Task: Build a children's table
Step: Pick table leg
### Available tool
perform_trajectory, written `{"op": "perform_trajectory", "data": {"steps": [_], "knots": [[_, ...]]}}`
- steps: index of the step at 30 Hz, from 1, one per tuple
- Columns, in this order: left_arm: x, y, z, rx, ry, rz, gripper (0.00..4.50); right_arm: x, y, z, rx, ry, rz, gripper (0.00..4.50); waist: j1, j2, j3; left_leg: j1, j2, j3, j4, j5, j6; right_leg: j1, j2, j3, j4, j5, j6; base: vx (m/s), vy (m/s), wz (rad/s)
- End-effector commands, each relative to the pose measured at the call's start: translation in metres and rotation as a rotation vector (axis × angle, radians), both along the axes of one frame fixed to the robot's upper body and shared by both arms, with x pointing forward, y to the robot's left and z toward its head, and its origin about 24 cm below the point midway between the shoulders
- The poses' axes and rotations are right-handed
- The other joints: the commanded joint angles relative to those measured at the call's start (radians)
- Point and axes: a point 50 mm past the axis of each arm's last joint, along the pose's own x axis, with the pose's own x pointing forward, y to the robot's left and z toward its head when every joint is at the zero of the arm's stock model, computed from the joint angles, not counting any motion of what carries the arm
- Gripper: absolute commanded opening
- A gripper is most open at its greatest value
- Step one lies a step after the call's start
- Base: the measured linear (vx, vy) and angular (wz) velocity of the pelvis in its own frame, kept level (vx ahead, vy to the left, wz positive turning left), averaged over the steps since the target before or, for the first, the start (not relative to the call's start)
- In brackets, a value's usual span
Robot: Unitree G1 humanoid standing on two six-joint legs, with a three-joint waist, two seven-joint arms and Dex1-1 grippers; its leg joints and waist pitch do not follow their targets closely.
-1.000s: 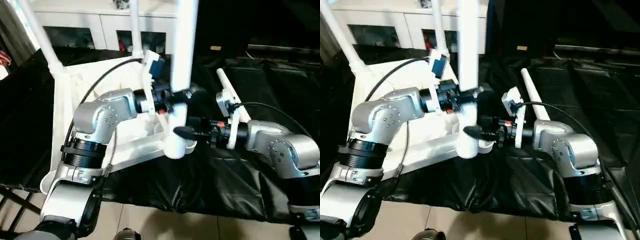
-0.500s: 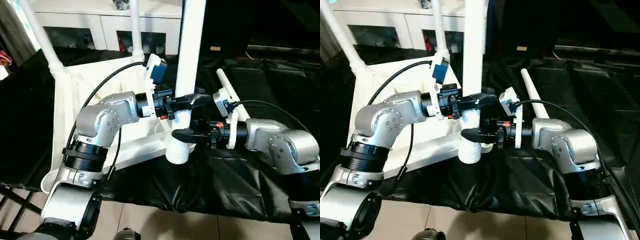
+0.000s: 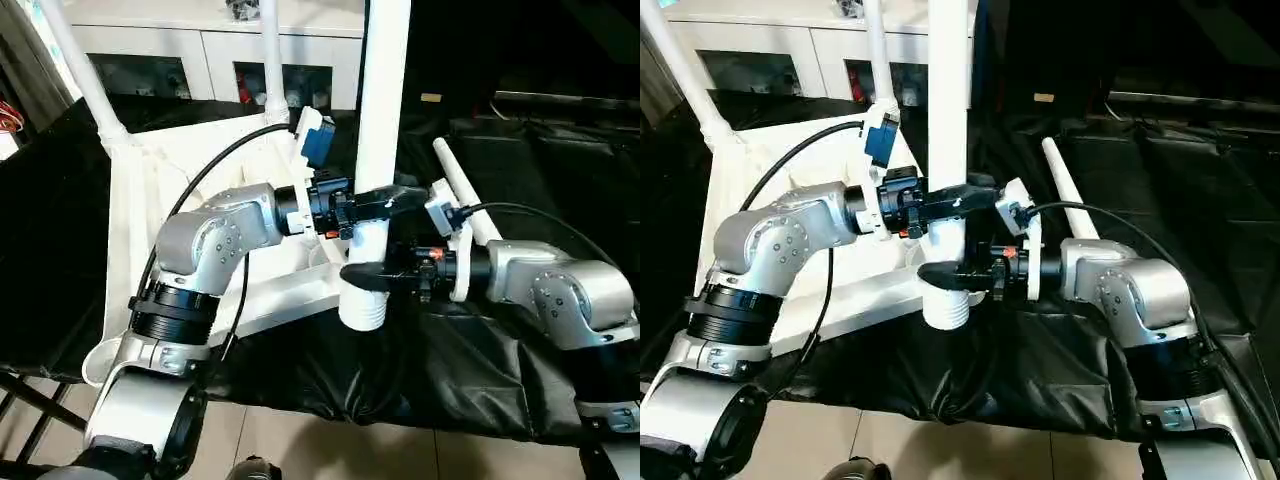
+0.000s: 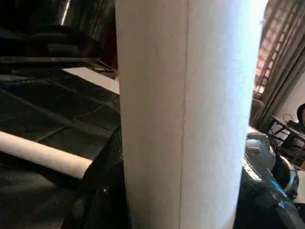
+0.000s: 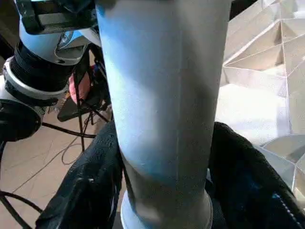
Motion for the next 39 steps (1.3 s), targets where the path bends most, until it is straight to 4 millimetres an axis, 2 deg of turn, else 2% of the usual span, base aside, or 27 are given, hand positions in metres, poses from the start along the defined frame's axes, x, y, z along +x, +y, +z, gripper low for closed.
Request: {"op": "perform_trajectory", "data": {"steps": [1, 15, 16, 23, 28, 30, 32, 35, 37, 38, 39], "knots": [[-0.006, -0.006, 0.008, -0.014, -0.035, -0.039, 1.88, 0.000, 0.003, 0.002, -0.027, -0.004, 0.023, 2.68, 0.001, -0.017, -0.086, 0.025, 0.040, -0.010, -0.056, -0.120, 0.045, 0.053, -0.076, 0.053, -0.069, -0.159, -0.200, 0.000, 0.000, 0.00], [-0.008, -0.011, 0.007, -0.008, -0.031, -0.058, 1.88, 0.000, 0.008, 0.000, -0.036, -0.008, 0.040, 2.68, 0.001, -0.015, -0.087, 0.024, 0.040, -0.011, -0.055, -0.120, 0.043, 0.053, -0.075, 0.053, -0.067, -0.150, -0.203, 0.000, 0.000, 0.00], [-0.008, -0.011, 0.006, -0.007, -0.031, -0.059, 1.88, 0.000, 0.008, 0.000, -0.036, -0.008, 0.039, 2.49, 0.001, -0.015, -0.087, 0.024, 0.040, -0.011, -0.055, -0.120, 0.044, 0.054, -0.075, 0.053, -0.068, -0.152, -0.202, 0.000, 0.000, 0.00], [-0.008, -0.009, 0.006, 0.003, -0.034, -0.057, 1.88, 0.000, 0.008, 0.000, -0.035, -0.005, 0.038, 1.98, 0.003, -0.013, -0.087, 0.025, 0.040, -0.011, -0.054, -0.122, 0.043, 0.053, -0.075, 0.053, -0.068, -0.155, -0.202, 0.000, 0.000, 0.00], [-0.007, -0.008, 0.006, 0.016, -0.043, -0.046, 1.88, 0.000, 0.008, -0.001, -0.031, -0.001, 0.038, 1.93, 0.003, -0.012, -0.088, 0.024, 0.040, -0.012, -0.054, -0.123, 0.042, 0.054, -0.074, 0.052, -0.067, -0.148, -0.204, 0.000, 0.000, 0.00], [0.000, -0.008, 0.006, 0.013, -0.015, 0.020, 2.58, 0.000, 0.008, -0.002, -0.030, -0.005, 0.030, 1.93, 0.002, -0.012, -0.088, 0.025, 0.040, -0.012, -0.054, -0.126, 0.040, 0.054, -0.074, 0.052, -0.066, -0.144, -0.206, 0.000, 0.000, 0.00], [0.001, -0.007, 0.007, 0.001, -0.004, 0.021, 2.58, 0.001, 0.008, -0.002, -0.029, -0.006, 0.027, 1.93, 0.003, -0.013, -0.088, 0.024, 0.039, -0.012, -0.053, -0.124, 0.041, 0.054, -0.075, 0.052, -0.067, -0.144, -0.207, 0.000, 0.000, 0.00], [0.003, -0.006, 0.013, -0.048, -0.042, 0.045, 3.01, 0.002, 0.008, -0.003, -0.023, -0.014, 0.008, 1.90, 0.002, -0.011, -0.088, 0.025, 0.040, -0.012, -0.054, -0.130, 0.040, 0.053, -0.074, 0.051, -0.069, -0.151, -0.205, 0.000, 0.000, 0.00], [0.012, -0.001, 0.032, -0.231, -0.087, 0.196, 3.03, 0.004, 0.008, -0.003, -0.003, -0.023, -0.031, 1.90, 0.003, -0.013, -0.089, 0.023, 0.041, -0.012, -0.052, -0.131, 0.037, 0.058, -0.077, 0.052, -0.070, -0.129, -0.218, 0.000, 0.000, 0.00], [0.015, 0.003, 0.039, -0.303, -0.078, 0.241, 3.03, 0.005, 0.008, -0.003, 0.010, -0.027, -0.048, 1.90, 0.004, -0.009, -0.089, 0.022, 0.040, -0.014, -0.051, -0.132, 0.037, 0.058, -0.078, 0.051, -0.068, -0.124, -0.223, 0.000, 0.000, 0.00], [0.018, 0.007, 0.045, -0.362, -0.072, 0.270, 3.03, 0.006, 0.008, -0.002, 0.023, -0.031, -0.067, 1.90, 0.003, -0.013, -0.090, 0.021, 0.039, -0.012, -0.050, -0.140, 0.037, 0.059, -0.078, 0.051, -0.068, -0.122, -0.227, 0.000, 0.000, 0.00]]}}
